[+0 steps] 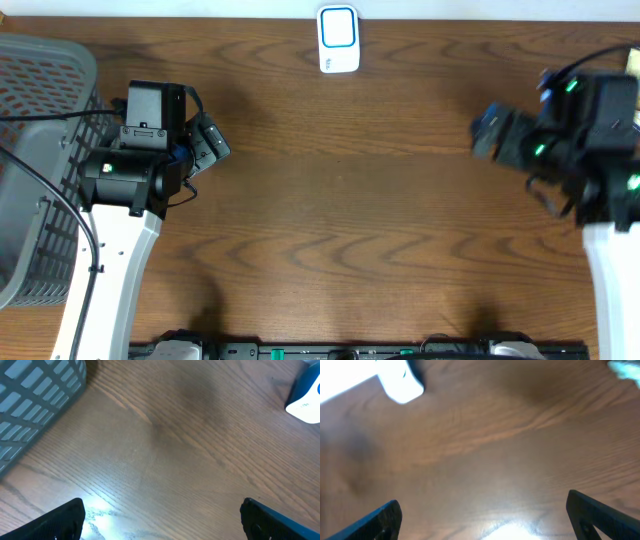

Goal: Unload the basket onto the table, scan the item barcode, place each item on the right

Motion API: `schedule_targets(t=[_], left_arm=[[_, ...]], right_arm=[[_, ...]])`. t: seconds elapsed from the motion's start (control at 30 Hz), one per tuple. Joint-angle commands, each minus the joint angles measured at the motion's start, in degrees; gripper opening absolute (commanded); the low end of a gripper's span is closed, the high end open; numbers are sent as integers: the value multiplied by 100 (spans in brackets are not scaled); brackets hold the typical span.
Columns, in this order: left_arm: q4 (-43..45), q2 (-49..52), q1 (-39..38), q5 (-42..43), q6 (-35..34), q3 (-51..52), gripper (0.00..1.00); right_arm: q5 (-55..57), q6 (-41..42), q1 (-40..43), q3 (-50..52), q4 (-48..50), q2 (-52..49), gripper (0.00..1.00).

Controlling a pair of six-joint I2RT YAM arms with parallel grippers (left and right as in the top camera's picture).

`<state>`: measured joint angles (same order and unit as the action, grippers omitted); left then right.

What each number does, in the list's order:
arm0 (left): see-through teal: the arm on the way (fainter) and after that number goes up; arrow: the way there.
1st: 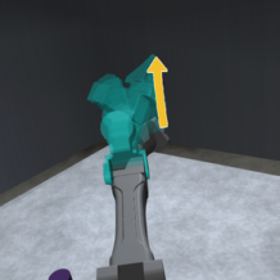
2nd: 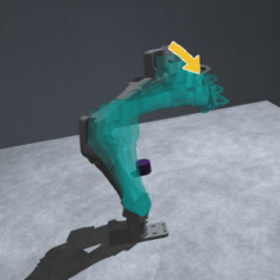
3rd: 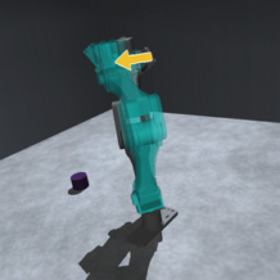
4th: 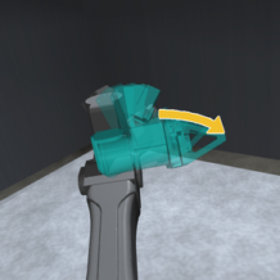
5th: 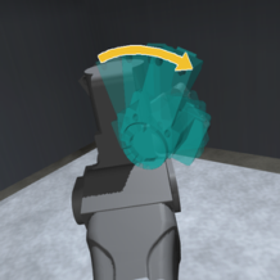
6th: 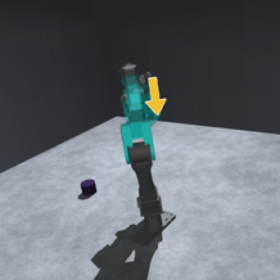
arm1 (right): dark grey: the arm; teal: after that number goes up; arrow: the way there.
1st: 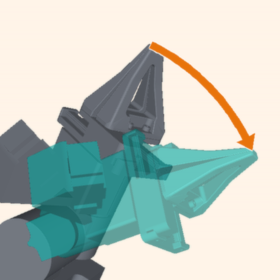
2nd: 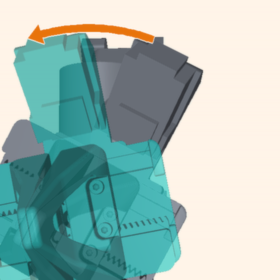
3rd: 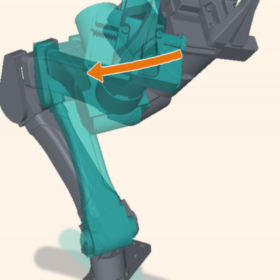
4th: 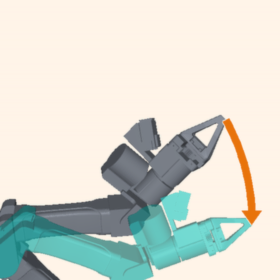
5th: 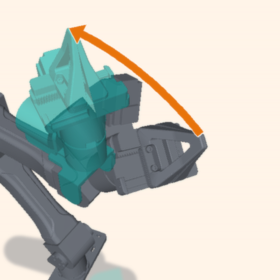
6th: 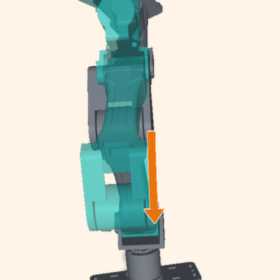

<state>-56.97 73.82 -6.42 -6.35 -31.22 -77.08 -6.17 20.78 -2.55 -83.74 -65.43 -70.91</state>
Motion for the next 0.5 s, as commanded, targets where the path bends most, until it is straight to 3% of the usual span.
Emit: schedule_targets(t=[0.0,0.47], left_arm=[[-22,-9,24,-35,57,-76,98],[-24,-9,24,-35,57,-79,98]], right_arm=[[-22,-2,-525,533,-33,431,99],[-190,-7,-785,750,-160,490,99]])
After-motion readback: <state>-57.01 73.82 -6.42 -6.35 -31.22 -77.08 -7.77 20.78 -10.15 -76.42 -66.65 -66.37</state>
